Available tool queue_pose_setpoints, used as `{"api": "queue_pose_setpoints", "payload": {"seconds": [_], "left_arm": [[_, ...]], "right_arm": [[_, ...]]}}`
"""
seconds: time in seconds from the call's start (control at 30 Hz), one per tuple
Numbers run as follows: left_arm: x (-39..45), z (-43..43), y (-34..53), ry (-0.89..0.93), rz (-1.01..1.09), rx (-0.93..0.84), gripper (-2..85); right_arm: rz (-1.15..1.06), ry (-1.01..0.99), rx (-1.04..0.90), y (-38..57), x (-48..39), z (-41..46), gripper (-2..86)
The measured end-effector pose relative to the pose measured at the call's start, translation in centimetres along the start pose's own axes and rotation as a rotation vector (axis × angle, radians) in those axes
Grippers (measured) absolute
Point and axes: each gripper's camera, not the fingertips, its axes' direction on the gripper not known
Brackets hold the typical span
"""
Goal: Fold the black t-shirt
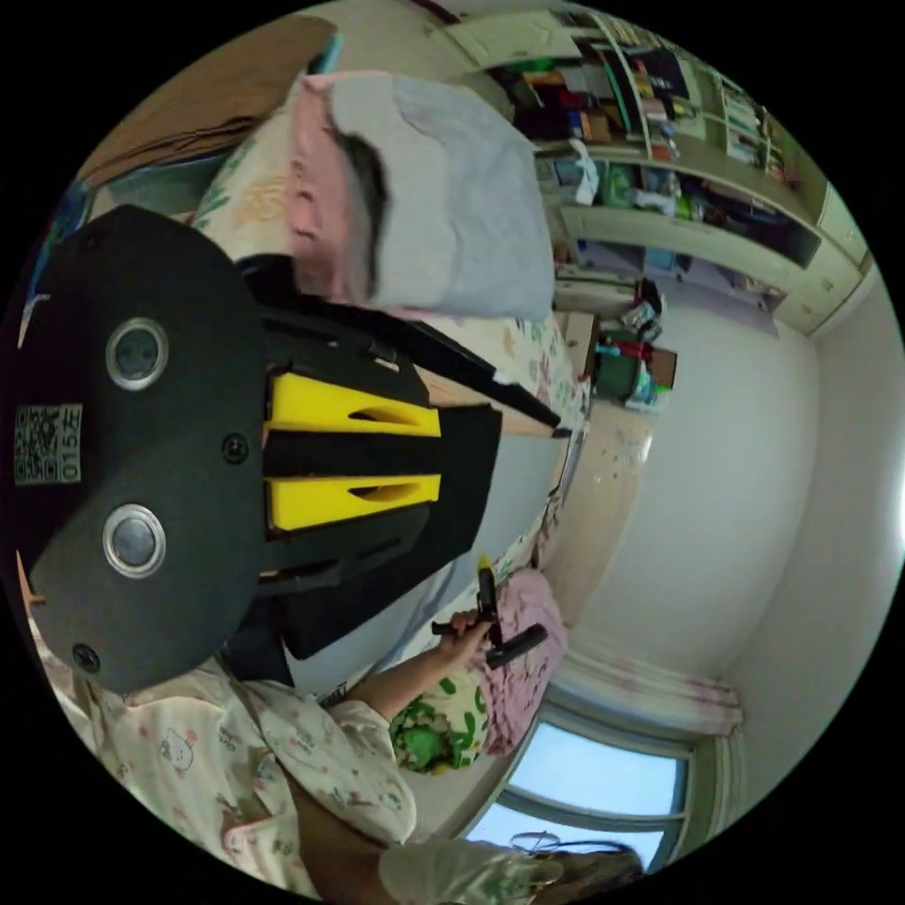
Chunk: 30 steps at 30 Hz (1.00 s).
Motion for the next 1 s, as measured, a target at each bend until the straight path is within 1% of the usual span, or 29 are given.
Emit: {"api": "queue_pose_setpoints", "payload": {"seconds": [0.07,0.13,0.2,0.27,0.37,0.5,0.63,0.67,0.7,0.77,0.83,0.93,1.0], "left_arm": [[-1.0,3.8,-4.3,0.024,0.032,-0.070,10.5],[-2.7,8.1,-8.2,0.056,0.038,-0.138,11.9],[-5.7,13.7,-12.4,0.061,0.011,-0.216,13.1],[-8.4,17.8,-14.7,0.037,-0.029,-0.266,14.0],[-13.2,23.9,-16.8,0.042,-0.108,-0.357,15.9],[-17.4,29.3,-16.6,0.119,-0.155,-0.467,17.4],[-19.6,30.3,-16.3,0.142,-0.177,-0.456,15.8],[-19.9,30.5,-16.1,0.150,-0.170,-0.456,14.0],[-19.9,31.0,-15.8,0.201,-0.153,-0.463,11.3],[-19.8,32.2,-14.9,0.269,-0.155,-0.486,10.0],[-19.9,32.4,-14.1,0.243,-0.129,-0.479,9.2],[-21.6,32.3,-12.1,0.291,-0.164,-0.458,7.2],[-22.4,31.4,-10.4,0.312,-0.185,-0.419,5.6]], "right_arm": [[0.045,-0.083,-0.054,0.1,2.7,2.2,15.5],[0.031,-0.114,-0.093,0.1,3.5,3.6,15.8],[0.017,-0.112,-0.085,0.2,3.9,4.2,15.5],[-0.011,-0.124,-0.081,0.5,4.4,5.7,12.2],[0.000,-0.099,-0.098,0.7,4.9,7.3,7.4],[-0.032,-0.101,-0.115,1.2,4.8,9.2,5.3],[-0.042,-0.081,-0.114,2.5,5.7,10.7,5.0],[-0.035,-0.093,-0.113,2.9,6.3,11.1,4.9],[-0.030,-0.101,-0.113,3.1,6.7,11.4,4.9],[0.010,-0.139,-0.105,3.9,7.7,12.7,4.6],[0.008,-0.148,-0.110,4.6,7.6,13.9,4.5],[-0.010,-0.120,-0.108,6.3,7.9,15.0,4.4],[-0.001,-0.139,-0.107,7.4,8.9,15.7,4.4]]}}
